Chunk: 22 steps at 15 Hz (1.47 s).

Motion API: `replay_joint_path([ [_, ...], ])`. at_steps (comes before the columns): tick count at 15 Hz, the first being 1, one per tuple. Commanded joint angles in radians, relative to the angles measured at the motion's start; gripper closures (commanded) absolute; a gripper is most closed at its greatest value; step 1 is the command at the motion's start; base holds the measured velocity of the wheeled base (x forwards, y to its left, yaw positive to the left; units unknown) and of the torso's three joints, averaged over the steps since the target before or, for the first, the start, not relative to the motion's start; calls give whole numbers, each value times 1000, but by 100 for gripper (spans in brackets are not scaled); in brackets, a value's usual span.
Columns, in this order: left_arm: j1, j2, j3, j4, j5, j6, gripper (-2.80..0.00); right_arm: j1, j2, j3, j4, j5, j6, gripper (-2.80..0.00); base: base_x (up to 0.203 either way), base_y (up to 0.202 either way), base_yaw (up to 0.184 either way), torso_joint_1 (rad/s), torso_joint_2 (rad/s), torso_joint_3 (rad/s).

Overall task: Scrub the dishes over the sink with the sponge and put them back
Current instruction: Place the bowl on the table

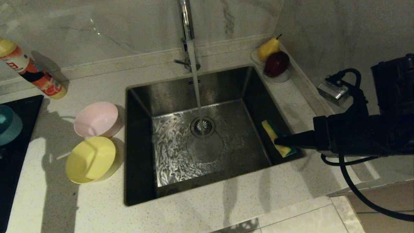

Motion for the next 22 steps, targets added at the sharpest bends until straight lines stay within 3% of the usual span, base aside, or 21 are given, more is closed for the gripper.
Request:
replay_joint_path([
  [1,39,53,-37,4,-18,-6,0,0,-3,-1,0,12,3,0,0,0,0,0,0,0],
  [8,87,135,-100,11,-47,-5,0,2,1,2,0,14,3,0,0,0,0,0,0,0],
  [17,87,176,-129,24,-76,-4,0,3,-18,16,0,37,4,0,0,0,0,0,0,0],
  [18,87,177,-139,47,-78,-2,-280,3,-18,16,0,37,4,0,0,0,0,0,0,0],
  [22,90,138,-169,63,-111,-6,-280,3,-23,14,0,37,6,0,0,0,0,0,0,0],
])
